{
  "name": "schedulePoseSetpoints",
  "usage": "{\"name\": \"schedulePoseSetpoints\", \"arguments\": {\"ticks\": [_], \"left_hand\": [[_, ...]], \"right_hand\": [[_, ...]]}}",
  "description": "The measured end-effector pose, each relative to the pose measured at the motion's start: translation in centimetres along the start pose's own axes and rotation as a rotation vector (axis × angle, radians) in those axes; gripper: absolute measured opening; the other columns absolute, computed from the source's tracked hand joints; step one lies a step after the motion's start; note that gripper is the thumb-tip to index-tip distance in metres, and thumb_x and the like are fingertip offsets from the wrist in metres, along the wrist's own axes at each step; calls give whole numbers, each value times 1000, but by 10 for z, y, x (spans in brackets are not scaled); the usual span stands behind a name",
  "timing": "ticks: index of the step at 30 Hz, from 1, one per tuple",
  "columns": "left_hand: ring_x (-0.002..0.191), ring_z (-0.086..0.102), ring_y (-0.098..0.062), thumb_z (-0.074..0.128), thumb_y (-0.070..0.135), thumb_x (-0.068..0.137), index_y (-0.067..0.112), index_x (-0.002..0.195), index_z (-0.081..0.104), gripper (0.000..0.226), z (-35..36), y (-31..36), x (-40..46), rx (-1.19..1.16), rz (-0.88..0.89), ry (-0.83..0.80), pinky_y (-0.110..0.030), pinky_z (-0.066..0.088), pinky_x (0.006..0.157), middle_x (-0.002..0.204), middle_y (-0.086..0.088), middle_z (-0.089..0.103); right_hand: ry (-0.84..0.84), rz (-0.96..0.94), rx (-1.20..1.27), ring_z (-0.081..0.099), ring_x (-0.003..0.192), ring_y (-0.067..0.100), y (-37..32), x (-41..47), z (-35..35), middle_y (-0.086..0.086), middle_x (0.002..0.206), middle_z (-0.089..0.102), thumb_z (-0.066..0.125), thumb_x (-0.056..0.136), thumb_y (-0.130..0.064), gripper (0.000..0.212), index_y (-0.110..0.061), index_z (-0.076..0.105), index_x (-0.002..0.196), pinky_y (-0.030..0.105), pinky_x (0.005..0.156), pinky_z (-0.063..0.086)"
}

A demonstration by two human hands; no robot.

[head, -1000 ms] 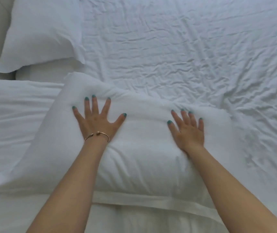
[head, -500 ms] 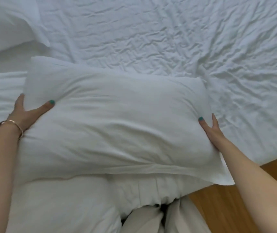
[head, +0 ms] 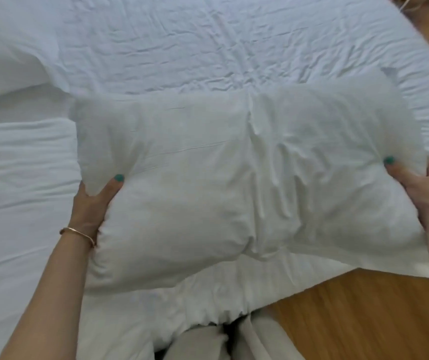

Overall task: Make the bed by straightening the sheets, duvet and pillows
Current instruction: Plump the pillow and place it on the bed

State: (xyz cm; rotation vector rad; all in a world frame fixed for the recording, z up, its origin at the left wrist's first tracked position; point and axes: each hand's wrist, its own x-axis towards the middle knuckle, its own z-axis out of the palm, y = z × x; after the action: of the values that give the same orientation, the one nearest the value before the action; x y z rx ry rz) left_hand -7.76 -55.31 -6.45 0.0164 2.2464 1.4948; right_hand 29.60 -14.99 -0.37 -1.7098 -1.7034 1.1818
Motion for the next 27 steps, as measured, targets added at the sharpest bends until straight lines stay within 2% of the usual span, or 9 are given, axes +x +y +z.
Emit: {"name": "schedulePoseSetpoints", "arguments": {"ticks": [4,6,9,12,15,19,23,25,27], "left_hand": [[119,55,-23,72,76,47,12,138,48,114,46,-62,-5,263,-357,-80,-35,39,106,134,-3,56],[134,40,-32,64,65,74,4,142,40,95,75,-74,-13,490,-502,50,-39,29,112,147,-15,41],[139,25,-37,46,21,93,8,146,33,55,145,-38,-34,829,-91,314,-41,20,115,152,-21,26],[145,16,-29,38,28,98,20,148,33,51,242,0,-61,895,387,-62,-40,10,118,157,-12,21],[148,5,-17,24,35,101,32,151,22,50,319,6,-73,1095,461,-246,-46,-2,117,161,1,13],[148,7,-19,26,54,97,39,150,18,56,304,-30,-54,1203,494,-111,-49,-8,115,161,1,12],[148,-1,-24,20,78,84,45,150,6,74,210,-72,-53,1162,135,160,-56,-4,115,162,-3,1],[148,-6,-22,11,87,76,51,146,-2,80,171,-84,-52,1073,-97,210,-61,-1,114,162,-2,-5],[148,-8,-21,15,94,67,57,143,-7,87,146,-87,-41,930,-233,187,-62,0,113,161,-3,-9]], "right_hand": [[-278,178,-355,56,116,27,68,41,8,7,136,56,68,77,-60,76,-26,47,141,36,95,43],[-296,290,-553,42,132,36,105,57,30,13,150,39,48,87,-62,78,-22,28,151,43,106,37],[-7,140,-719,26,142,36,100,48,77,16,156,25,36,98,-28,56,-13,25,151,49,113,21],[-185,-377,-789,19,147,26,61,25,136,8,160,23,32,97,-26,54,-19,31,151,49,116,11],[-517,-663,-946,6,150,18,34,16,190,-8,162,14,25,102,-33,52,-30,20,153,51,116,1],[-547,-842,-998,6,150,16,49,46,186,-11,162,13,24,101,-49,52,-42,17,152,44,119,1],[-357,-398,-964,11,149,23,116,106,86,-7,163,7,19,93,-68,59,-53,6,149,51,117,13],[-441,-19,-767,24,144,30,143,118,39,-5,162,12,16,88,-77,63,-59,-3,145,53,113,24],[-509,100,-506,32,140,32,157,114,23,-4,160,22,21,90,-74,66,-54,-2,148,45,111,28]]}}
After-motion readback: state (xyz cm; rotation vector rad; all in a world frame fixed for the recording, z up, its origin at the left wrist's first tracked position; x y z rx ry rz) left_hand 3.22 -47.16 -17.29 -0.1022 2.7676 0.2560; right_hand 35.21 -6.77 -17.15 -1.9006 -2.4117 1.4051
